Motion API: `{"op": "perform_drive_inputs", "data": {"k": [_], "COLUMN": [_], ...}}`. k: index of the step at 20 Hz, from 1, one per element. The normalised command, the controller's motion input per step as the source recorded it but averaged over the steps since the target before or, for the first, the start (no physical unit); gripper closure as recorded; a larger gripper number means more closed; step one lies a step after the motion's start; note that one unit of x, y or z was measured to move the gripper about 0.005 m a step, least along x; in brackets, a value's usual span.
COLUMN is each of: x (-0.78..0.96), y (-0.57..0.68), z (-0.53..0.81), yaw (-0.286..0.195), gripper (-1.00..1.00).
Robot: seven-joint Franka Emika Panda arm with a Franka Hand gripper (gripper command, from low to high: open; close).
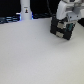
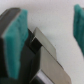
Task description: Open the kcup holder, insert the kcup into the holder, and close the kcup holder
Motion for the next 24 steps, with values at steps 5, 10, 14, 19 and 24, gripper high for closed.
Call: {"op": "perform_drive_inputs", "data": {"k": [5,10,14,19,24], "x": [-0.09,-0.31,-0.42,-0.12,0.05], "y": [0.25,0.39,0.44,0.22,0.02], "z": [0.01,0.0,0.0,0.01,0.15], "yaw": [0.074,0.138,0.107,0.055,-0.024], "gripper": [-1.0,-1.0,-1.0,-1.0,-1.0]}}
